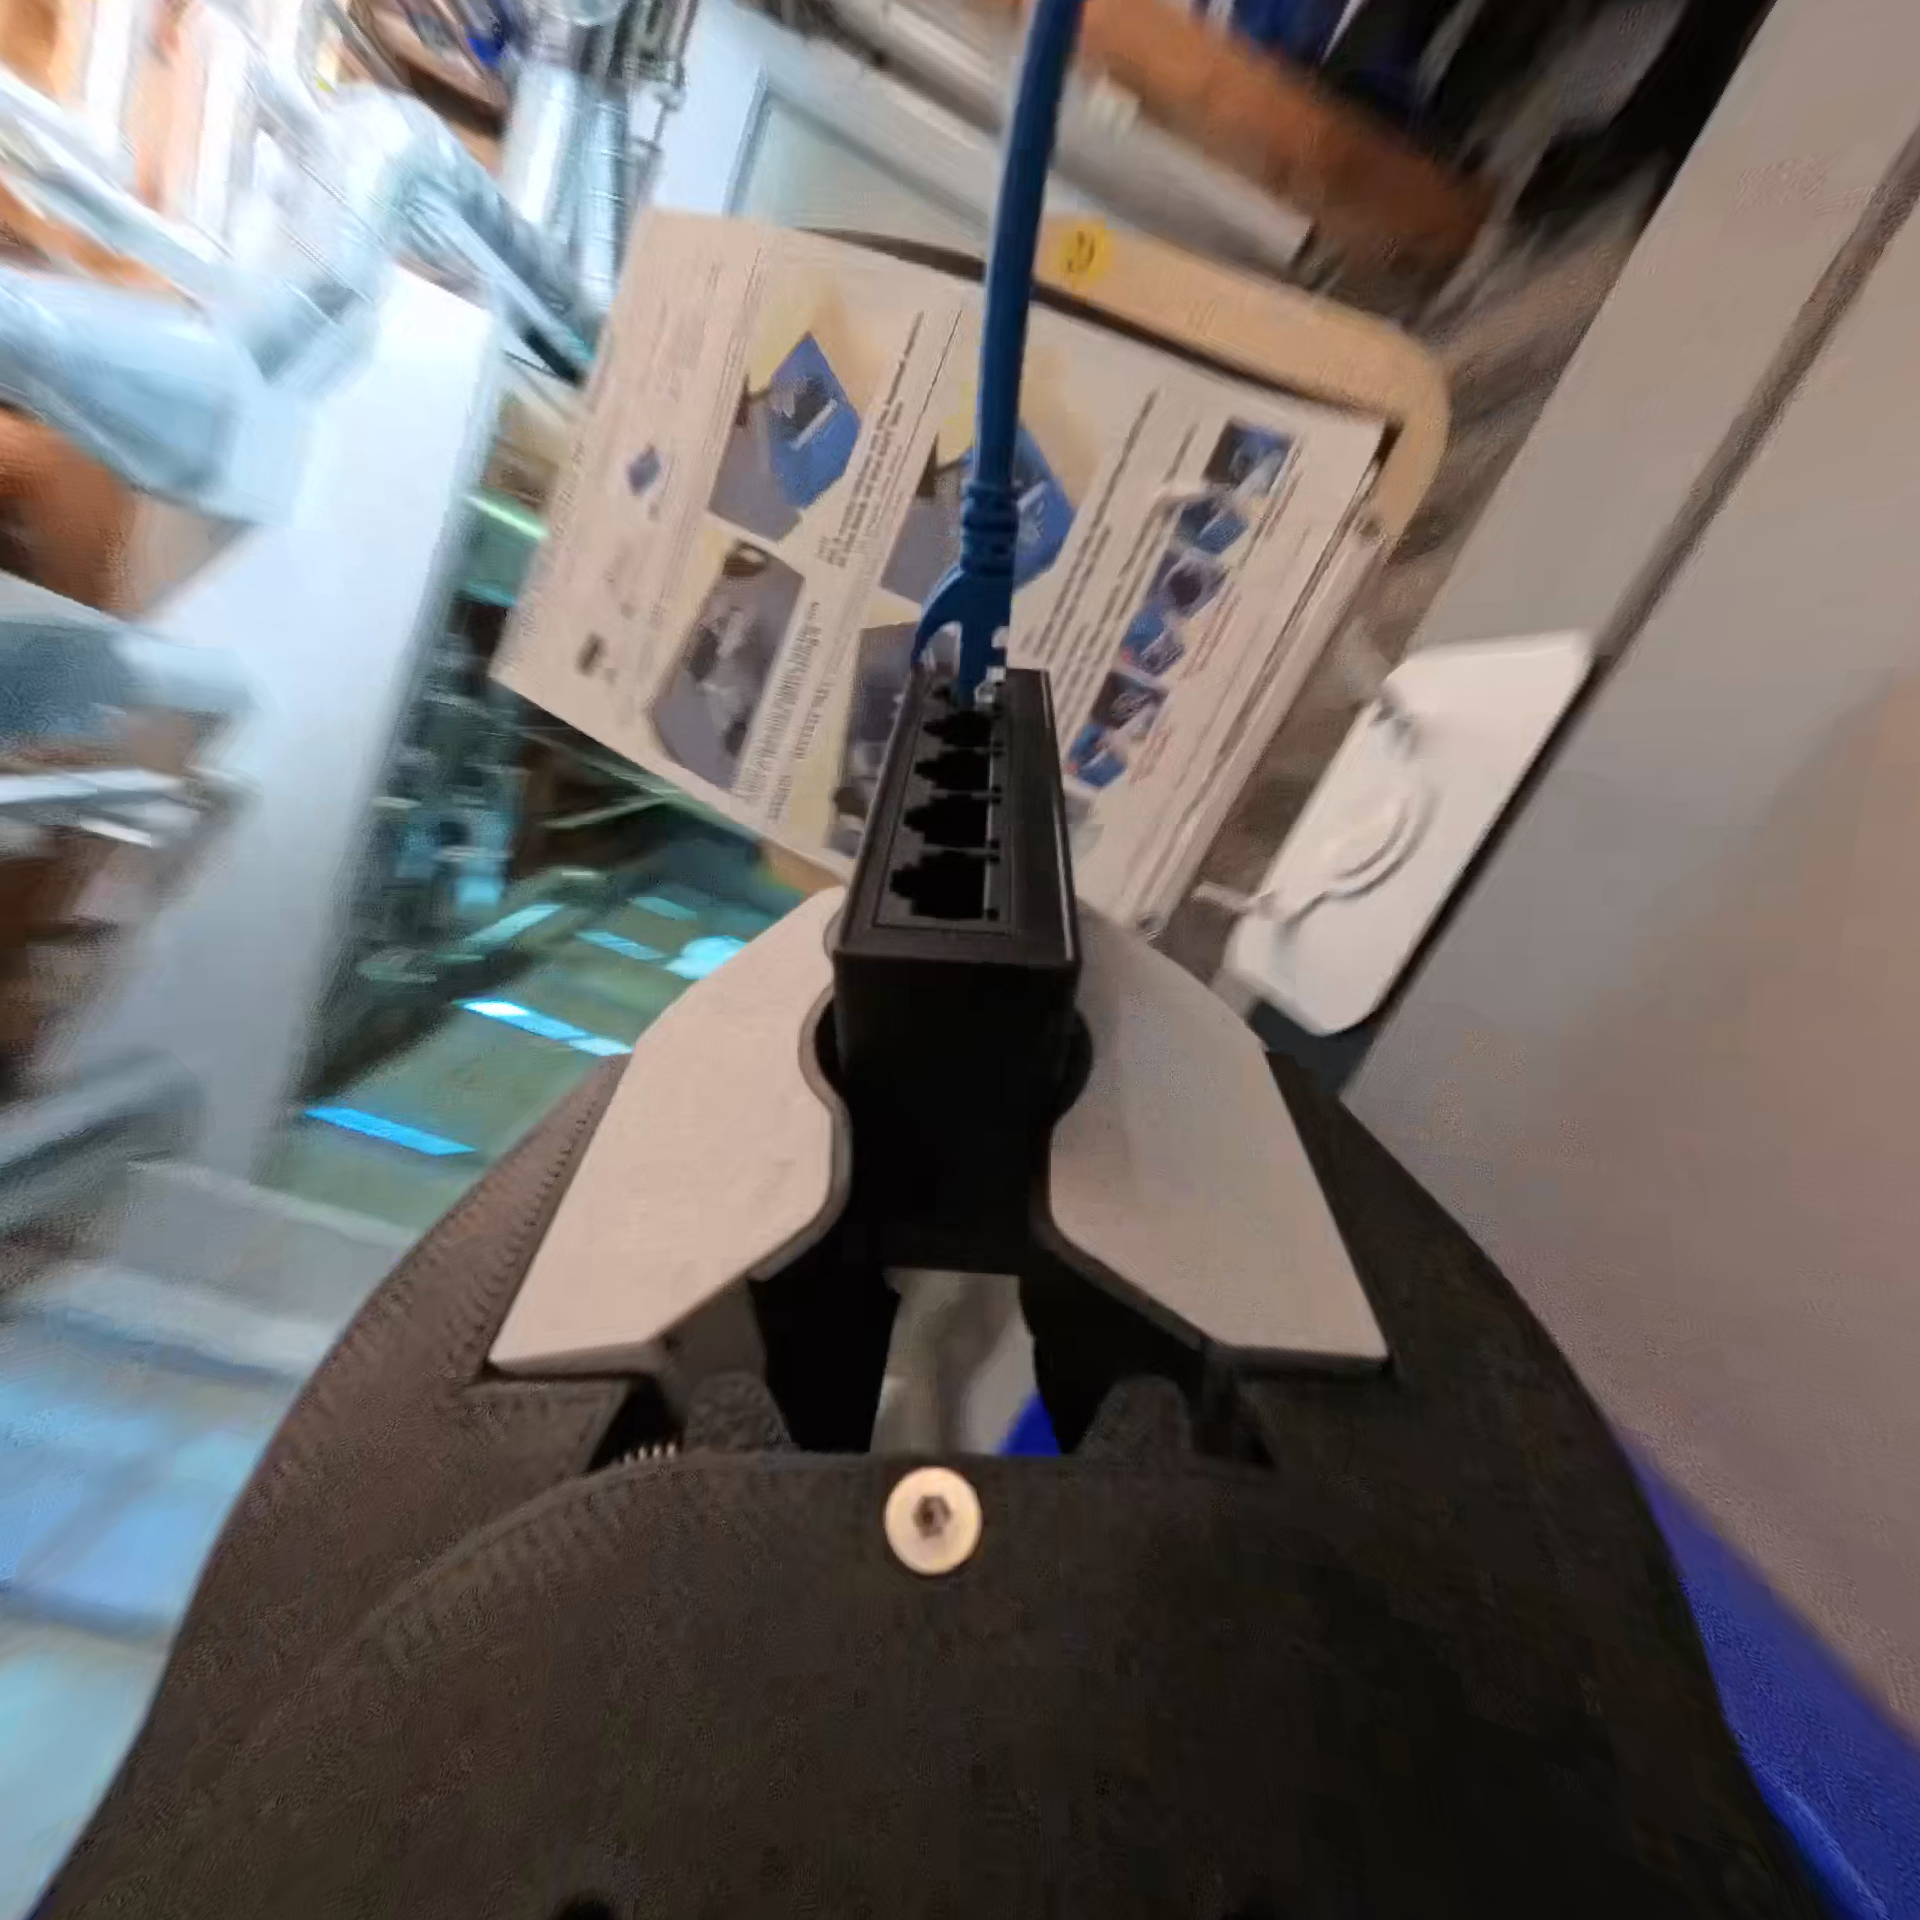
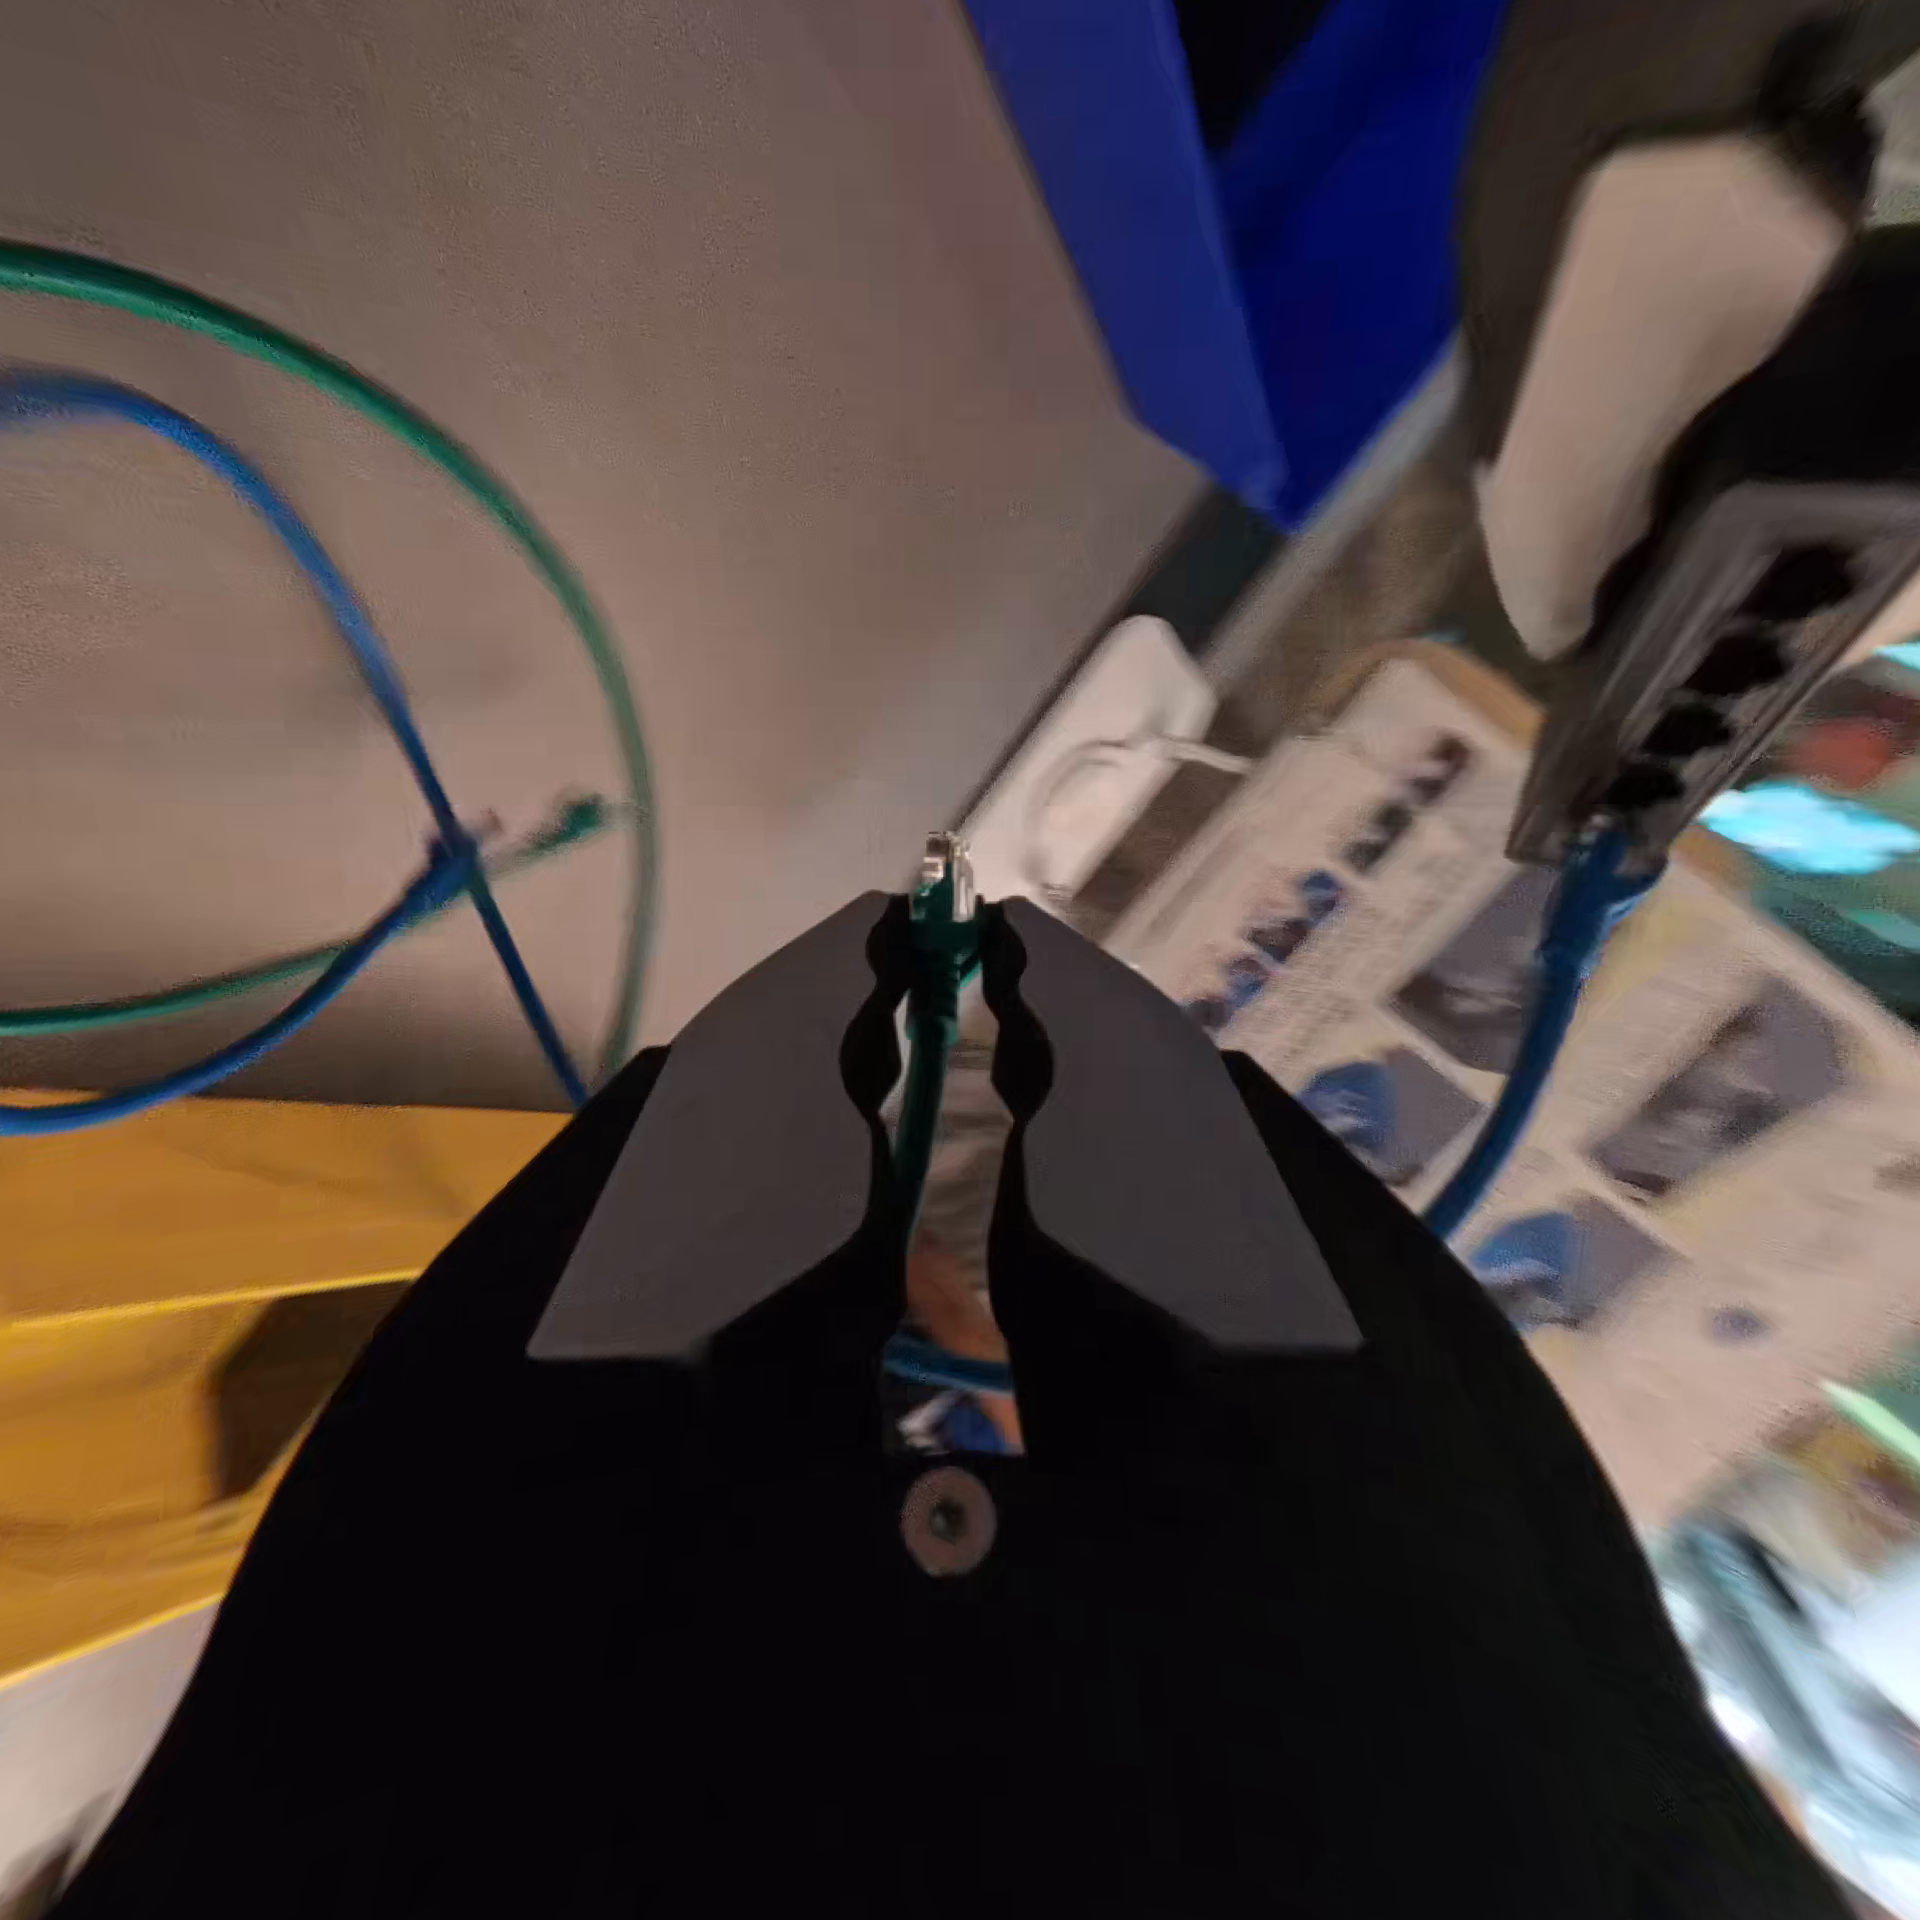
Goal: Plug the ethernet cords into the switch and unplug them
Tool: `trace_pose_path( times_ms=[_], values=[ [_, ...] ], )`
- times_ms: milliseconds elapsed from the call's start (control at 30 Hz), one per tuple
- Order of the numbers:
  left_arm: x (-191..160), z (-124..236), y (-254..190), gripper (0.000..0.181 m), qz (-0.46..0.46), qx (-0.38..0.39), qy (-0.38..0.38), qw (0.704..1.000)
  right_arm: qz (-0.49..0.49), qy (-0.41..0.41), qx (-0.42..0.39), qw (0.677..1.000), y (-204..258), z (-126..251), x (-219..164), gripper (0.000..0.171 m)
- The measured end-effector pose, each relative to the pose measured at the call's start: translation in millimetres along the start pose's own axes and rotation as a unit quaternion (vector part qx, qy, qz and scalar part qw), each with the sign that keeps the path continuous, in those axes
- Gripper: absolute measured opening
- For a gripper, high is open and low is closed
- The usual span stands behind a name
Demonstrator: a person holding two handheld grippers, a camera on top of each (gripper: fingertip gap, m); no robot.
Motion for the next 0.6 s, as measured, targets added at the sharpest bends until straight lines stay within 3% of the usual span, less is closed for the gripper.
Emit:
trace_pose_path(
  times_ms=[67, 167, 333, 467, 600],
  values=[
    [-4.5, 11.7, 16.8, 0.029, 0.07, -0.035, -0.031, 0.996, -0.054, -0.042, -0.038, 0.997, -4.4, 5.4, -3.3, 0.015],
    [-16.0, 18.5, 28.0, 0.029, 0.043, -0.003, 0.007, 0.999, -0.099, -0.115, -0.065, 0.986, 4.6, 15.9, 0.5, 0.015],
    [-32.6, 24.1, 39.5, 0.03, 0.048, -0.005, 0.04, 0.998, -0.194, -0.077, -0.099, 0.973, 71.5, -16.5, -21.1, 0.016],
    [-38.8, 22.6, 35.9, 0.03, 0.05, -0.031, 0.031, 0.998, -0.324, -0.086, -0.135, 0.932, 128.7, -51.5, -37.8, 0.015],
    [-42.6, 16.4, 28.6, 0.03, 0.047, -0.054, 0.052, 0.996, -0.459, -0.126, -0.145, 0.867, 165.6, -81.4, -39.8, 0.017]
  ],
)
Point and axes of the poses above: each gripper's, where its closed fingertips meet, z back along the fingers, x out of its top, y = z × x across the jaws, the point moved 9 cm from there along z, back along the fingers, and after that the axes turned 10 degrees about -y, right-handed, at the moved point
